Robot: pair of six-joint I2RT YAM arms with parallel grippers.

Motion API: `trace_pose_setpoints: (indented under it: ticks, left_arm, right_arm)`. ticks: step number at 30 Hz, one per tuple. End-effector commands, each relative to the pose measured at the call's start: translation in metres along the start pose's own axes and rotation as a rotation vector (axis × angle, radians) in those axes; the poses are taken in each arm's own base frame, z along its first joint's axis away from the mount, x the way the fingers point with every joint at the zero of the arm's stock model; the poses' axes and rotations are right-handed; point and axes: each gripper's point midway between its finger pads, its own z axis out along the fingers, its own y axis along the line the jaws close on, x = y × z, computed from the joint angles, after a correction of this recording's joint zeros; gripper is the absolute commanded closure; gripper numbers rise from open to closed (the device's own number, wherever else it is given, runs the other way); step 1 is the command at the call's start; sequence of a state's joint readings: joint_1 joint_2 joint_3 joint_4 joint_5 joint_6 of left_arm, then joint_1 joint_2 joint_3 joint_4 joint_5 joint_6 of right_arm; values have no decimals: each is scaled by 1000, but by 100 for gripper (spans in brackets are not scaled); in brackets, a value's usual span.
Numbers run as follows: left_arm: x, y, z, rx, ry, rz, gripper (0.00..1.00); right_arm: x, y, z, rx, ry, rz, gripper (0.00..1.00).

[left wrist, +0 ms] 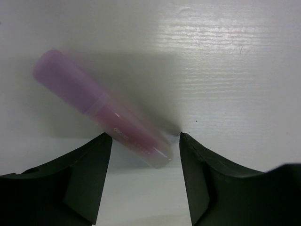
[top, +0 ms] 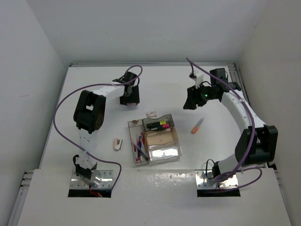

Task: Sort the stationery into containers
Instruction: Grab a piece of stationery with the left arm

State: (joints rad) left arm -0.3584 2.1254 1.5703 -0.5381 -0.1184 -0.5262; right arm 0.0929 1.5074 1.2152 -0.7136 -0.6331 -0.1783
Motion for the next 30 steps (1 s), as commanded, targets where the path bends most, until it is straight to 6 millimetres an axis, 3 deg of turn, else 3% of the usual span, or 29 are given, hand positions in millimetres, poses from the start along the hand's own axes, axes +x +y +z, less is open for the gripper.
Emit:
trace_pose_setpoints:
  ticks: [1, 5, 10, 13, 18, 21, 24, 25, 27, 30]
  left_arm:
    - [-6, 3, 10, 10, -1, 69, 36]
    - [-6, 8, 8, 26, 5, 119, 52]
    - [-4, 7, -4, 103, -2, 217, 64]
    - [-2, -1, -16, 171, -8, 288, 78]
    - [-13, -14, -50, 307, -99, 440, 97]
    - [-25, -26, -83, 367, -191, 567, 100]
    - [-40, -43, -127, 422, -311, 695, 100]
    - [-41, -56, -153, 493, -361, 739, 100]
    - [-32, -75, -186, 582, -411, 862, 100]
    - [7, -107, -224, 738, -405, 1038, 100]
  right_arm:
    - [-7, 6, -6, -14, -35, -3, 43]
    - [-12, 8, -8, -16, -45, -4, 43]
    - [-7, 9, -9, -13, -39, 10, 43]
    - [5, 11, -10, -12, -28, 43, 43]
    - [25, 12, -14, -1, -23, 91, 44]
    - [33, 14, -18, 9, -31, 117, 44]
    - [38, 13, -22, 25, -52, 148, 44]
    - [38, 10, -26, 41, -69, 158, 44]
    - [47, 3, -29, 65, -77, 229, 44]
    - [58, -4, -32, 99, -95, 335, 44]
